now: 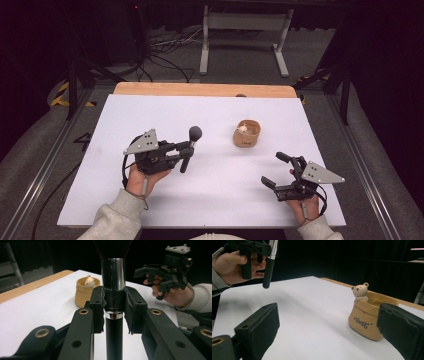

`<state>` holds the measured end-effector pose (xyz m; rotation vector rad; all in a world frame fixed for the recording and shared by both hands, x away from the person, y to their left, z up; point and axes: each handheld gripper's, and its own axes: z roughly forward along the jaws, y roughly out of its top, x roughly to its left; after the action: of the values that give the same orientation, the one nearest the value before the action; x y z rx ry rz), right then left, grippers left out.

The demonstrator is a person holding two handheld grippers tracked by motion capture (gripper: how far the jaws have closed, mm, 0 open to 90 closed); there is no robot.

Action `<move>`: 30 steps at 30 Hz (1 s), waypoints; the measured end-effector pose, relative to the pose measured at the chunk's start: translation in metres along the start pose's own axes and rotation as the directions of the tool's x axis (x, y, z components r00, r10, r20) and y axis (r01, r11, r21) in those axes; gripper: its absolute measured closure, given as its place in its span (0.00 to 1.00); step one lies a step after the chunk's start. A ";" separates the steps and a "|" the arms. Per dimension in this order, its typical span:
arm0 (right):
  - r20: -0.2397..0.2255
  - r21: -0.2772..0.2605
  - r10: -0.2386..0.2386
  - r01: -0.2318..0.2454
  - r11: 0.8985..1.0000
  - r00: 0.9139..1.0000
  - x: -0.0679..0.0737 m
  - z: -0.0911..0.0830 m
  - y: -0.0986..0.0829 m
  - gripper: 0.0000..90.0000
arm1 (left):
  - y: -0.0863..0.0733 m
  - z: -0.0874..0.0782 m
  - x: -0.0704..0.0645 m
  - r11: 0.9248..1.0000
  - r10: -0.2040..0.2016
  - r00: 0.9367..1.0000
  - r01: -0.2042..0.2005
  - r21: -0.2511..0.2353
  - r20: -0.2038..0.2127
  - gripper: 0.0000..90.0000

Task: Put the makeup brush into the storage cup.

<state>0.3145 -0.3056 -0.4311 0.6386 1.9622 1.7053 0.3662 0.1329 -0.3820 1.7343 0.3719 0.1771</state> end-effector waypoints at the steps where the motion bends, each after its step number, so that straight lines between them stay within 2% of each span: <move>1: 0.001 0.001 -0.001 0.001 1.000 1.000 0.000 0.000 0.000 0.05 | -0.001 0.001 -0.001 1.000 0.005 1.000 -0.005 -0.012 0.012 0.79; 7: 0.000 0.000 -0.002 0.002 1.000 1.000 0.000 0.000 0.000 0.05 | -0.007 0.005 -0.004 0.998 0.036 0.997 -0.032 -0.046 0.069 0.79; 13: 0.003 0.001 -0.008 0.008 1.000 1.000 0.001 -0.001 0.000 0.05 | -0.015 0.012 -0.006 0.997 0.035 0.993 -0.028 -0.066 0.111 0.79; 16: 0.002 0.002 -0.008 0.008 1.000 1.000 0.001 -0.001 0.000 0.05 | -0.019 0.014 -0.007 0.995 0.059 0.990 -0.048 -0.086 0.130 0.79; 18: 0.000 0.001 -0.012 0.012 1.000 1.000 0.001 -0.001 0.000 0.05 | -0.023 0.015 -0.008 0.990 0.084 0.985 -0.066 -0.122 0.149 0.79; 21: -0.002 0.000 -0.009 0.009 1.000 1.000 0.002 -0.002 0.001 0.06 | -0.027 0.018 -0.008 0.992 0.076 0.982 -0.056 -0.116 0.172 0.79; 30: -0.024 0.018 -0.020 0.021 1.000 1.000 0.004 0.002 0.000 0.07 | -0.030 0.021 -0.010 0.991 0.100 0.977 -0.081 -0.107 0.188 0.79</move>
<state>0.3128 -0.3014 -0.4313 0.6053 1.9961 1.6922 0.3591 0.1146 -0.4150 1.6553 0.1396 0.0898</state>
